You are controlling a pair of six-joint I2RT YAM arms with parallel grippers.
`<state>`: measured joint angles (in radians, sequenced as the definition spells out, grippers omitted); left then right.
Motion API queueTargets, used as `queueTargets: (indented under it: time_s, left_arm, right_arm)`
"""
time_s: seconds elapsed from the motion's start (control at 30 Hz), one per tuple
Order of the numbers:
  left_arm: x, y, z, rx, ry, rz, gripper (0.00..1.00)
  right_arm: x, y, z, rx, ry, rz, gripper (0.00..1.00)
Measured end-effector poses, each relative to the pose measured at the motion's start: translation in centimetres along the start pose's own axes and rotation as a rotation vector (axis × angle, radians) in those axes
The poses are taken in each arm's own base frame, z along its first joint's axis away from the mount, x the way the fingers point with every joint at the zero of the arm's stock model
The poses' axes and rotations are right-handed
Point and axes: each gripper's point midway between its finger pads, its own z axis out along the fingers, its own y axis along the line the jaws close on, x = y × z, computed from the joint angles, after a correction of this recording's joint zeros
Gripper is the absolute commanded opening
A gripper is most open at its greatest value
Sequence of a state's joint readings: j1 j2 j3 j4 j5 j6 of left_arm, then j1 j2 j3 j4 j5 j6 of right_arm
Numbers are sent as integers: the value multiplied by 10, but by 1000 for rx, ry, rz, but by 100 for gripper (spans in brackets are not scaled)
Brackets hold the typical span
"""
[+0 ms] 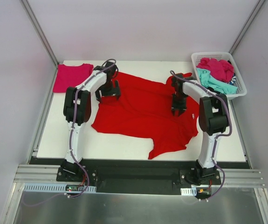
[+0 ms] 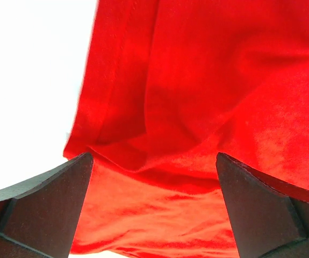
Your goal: Fold and stack the t-shirts
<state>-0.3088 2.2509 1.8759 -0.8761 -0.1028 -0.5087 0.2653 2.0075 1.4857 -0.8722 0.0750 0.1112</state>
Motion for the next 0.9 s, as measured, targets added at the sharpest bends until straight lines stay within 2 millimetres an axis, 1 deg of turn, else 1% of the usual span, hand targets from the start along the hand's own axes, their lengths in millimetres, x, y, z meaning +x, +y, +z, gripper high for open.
queueTargets:
  time_s: [0.13,0.23,0.4,0.47,0.5,0.57,0.63,0.67,0.73,0.77,0.83,0.9]
  left_arm:
    - [-23,-2,-3,17,-36,-21,99]
    - [-33,-7,-6,32,-49,-24,99]
    - [-32,-11,-13,46,-43,-21,99]
    - [-33,-14,-17,60,-43,-20,99]
    - [-33,-18,-20,72,-44,-12,99]
    - [-30,-21,-26,82,-43,-1,99]
    - [-20,-22,-33,84,-37,23,99]
    - [-11,-21,-37,82,-28,37,99]
    - [12,-18,-51,77,-10,69,99]
    - [24,-16,-60,78,-5,83,99]
    - [45,-13,-78,90,0,107,99]
    - [60,-12,-92,107,-4,128,99]
  right_arm:
    - [-14,3,1,-1,-2,2,32]
    - [-25,4,-4,-5,-16,5,32]
    - [-35,3,-14,-14,-39,13,32]
    - [-35,1,-17,-16,-39,18,32]
    - [-34,0,-19,-19,-39,21,32]
    - [-32,0,-27,-33,-47,22,33]
    - [-27,-2,-39,-46,-64,20,33]
    - [-22,-1,-47,-52,-77,14,33]
    - [-10,3,-66,-67,-104,-13,34]
    - [-3,7,-74,-77,-120,-31,33]
    - [17,20,-88,-100,-143,-82,33]
    - [35,30,-93,-116,-145,-126,34]
